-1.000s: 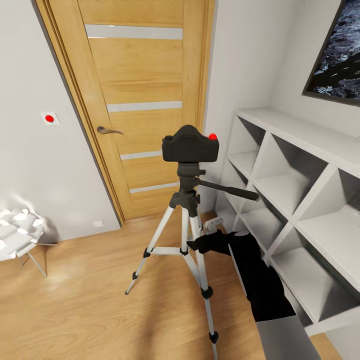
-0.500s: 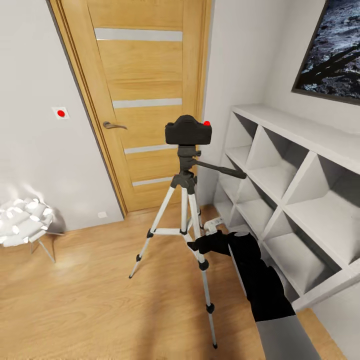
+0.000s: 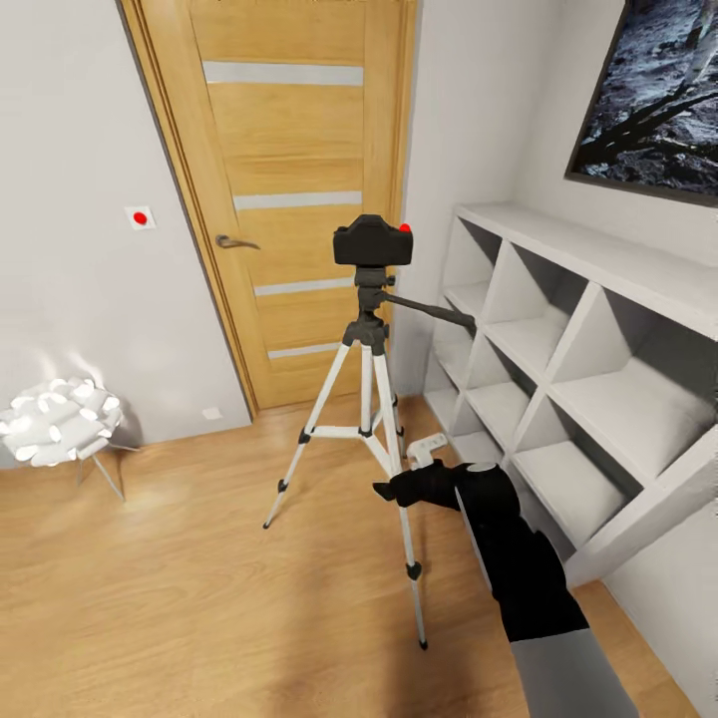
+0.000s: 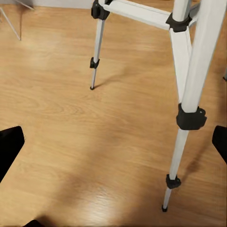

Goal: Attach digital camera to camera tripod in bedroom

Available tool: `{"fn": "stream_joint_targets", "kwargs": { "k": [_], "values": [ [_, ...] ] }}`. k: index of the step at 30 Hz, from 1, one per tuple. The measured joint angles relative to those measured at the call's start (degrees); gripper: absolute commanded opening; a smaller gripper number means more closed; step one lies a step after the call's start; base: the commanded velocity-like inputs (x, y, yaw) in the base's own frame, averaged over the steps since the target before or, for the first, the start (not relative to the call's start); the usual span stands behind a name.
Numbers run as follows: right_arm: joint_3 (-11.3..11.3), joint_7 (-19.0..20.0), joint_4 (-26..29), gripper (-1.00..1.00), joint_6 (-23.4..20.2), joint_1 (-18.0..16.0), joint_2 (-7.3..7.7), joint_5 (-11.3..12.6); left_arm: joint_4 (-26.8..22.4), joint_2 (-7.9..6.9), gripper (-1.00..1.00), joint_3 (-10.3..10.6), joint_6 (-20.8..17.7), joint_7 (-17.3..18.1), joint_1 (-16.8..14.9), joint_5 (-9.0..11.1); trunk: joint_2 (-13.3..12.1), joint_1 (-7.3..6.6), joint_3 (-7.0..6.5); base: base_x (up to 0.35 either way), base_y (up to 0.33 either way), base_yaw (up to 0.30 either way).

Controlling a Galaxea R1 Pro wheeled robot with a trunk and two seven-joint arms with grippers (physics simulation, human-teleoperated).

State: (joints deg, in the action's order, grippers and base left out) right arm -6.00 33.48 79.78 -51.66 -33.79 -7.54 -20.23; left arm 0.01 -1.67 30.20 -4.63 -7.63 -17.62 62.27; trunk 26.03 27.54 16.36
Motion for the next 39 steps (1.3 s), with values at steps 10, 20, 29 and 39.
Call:
{"fn": "stream_joint_targets", "kwargs": {
  "k": [10, 20, 29, 39],
  "values": [
    [0.1, -0.4, -1.4, 1.00, 0.0, 0.0, 0.13, 0.2, 0.0, -0.07, 1.00, 0.0, 0.0, 0.0, 0.0, 0.0, 0.0, -0.02, 0.00, -0.073, 0.000, 0.000],
    [0.7, -0.6, -14.4, 1.00, 0.4, 0.0, 5.28, 0.2, 0.0, -0.17, 1.00, 0.0, 0.0, 0.0, 0.0, 0.0, 0.0, -0.02, 0.01, -0.007, 0.000, 0.000],
    [4.4, -0.5, -33.6, 1.00, 7.7, 0.0, 9.61, 0.5, 0.0, -0.18, 1.00, 0.0, 0.0, 0.0, 0.0, 0.0, 0.0, -0.02, 0.00, 0.000, 0.000, 0.000],
    [7.2, -0.7, -50.4, 1.00, 17.0, 0.0, 12.18, 0.5, 0.0, -0.18, 1.00, 0.0, 0.0, 0.0, 0.0, 0.0, 0.0, -0.03, 0.00, 0.000, 0.000, 0.000]
  ]
}}
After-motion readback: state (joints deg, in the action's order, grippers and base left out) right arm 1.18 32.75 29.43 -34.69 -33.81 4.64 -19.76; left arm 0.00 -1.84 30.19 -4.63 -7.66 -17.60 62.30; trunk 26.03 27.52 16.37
